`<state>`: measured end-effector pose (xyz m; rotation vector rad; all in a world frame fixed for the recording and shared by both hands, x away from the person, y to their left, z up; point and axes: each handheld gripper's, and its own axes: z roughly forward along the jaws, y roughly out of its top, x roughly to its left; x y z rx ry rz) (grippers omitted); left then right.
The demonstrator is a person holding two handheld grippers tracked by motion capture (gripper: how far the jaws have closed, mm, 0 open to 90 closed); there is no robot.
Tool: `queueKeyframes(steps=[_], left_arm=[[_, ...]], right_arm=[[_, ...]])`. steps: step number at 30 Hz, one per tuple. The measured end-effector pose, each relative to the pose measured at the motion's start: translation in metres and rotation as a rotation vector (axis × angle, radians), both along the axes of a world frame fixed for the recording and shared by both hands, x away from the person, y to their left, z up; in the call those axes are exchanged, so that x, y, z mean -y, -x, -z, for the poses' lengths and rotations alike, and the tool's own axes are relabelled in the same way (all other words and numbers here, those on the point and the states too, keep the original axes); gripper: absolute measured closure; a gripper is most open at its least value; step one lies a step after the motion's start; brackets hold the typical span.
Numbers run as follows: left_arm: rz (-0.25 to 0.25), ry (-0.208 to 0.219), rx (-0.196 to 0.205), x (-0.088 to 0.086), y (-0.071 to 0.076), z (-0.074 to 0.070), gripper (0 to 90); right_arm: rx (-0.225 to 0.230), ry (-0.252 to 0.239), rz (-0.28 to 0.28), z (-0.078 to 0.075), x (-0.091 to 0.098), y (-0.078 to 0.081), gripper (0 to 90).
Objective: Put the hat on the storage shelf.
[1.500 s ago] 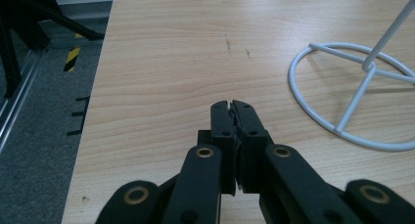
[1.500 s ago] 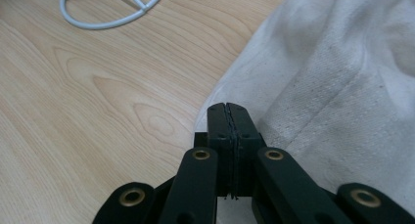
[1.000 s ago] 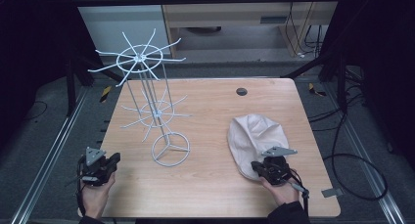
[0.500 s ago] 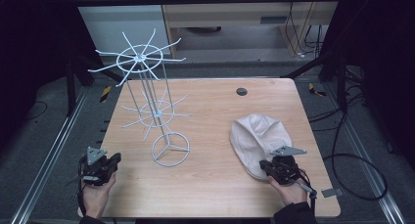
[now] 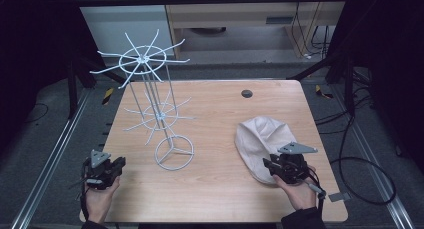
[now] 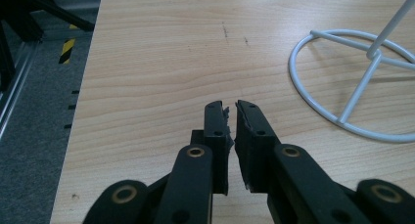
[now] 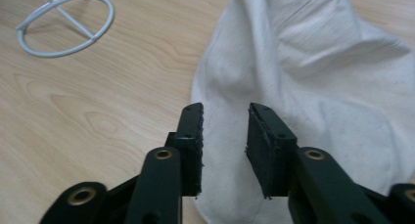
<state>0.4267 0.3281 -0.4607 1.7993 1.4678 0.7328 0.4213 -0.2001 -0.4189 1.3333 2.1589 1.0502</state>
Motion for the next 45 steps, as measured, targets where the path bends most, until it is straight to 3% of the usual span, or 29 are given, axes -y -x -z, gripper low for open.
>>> queueKeyframes(steps=[9,13,16,31,39,45], left_arm=[[-0.002,-0.002,-0.003,0.000,-0.002,0.001,78.8],[-0.004,0.003,-0.005,0.000,-0.001,0.001,74.6],[-0.004,0.002,-0.009,0.000,-0.002,0.002,71.5],[-0.018,-0.004,-0.015,-0.001,-0.004,0.002,57.0],[-0.017,-0.009,-0.018,-0.001,-0.005,0.002,54.9],[-0.014,-0.011,-0.019,-0.001,-0.005,0.003,54.8]], right_arm=[[0.054,0.040,0.034,-0.016,0.001,-0.015,57.3],[0.059,0.036,0.039,-0.020,-0.003,-0.023,55.1],[0.056,0.060,0.026,-0.021,-0.009,-0.030,53.7],[0.017,0.109,0.030,-0.018,-0.023,-0.064,53.4],[-0.028,0.147,0.036,-0.005,-0.027,-0.082,55.9],[-0.062,0.157,0.058,0.006,-0.026,-0.088,62.6]])
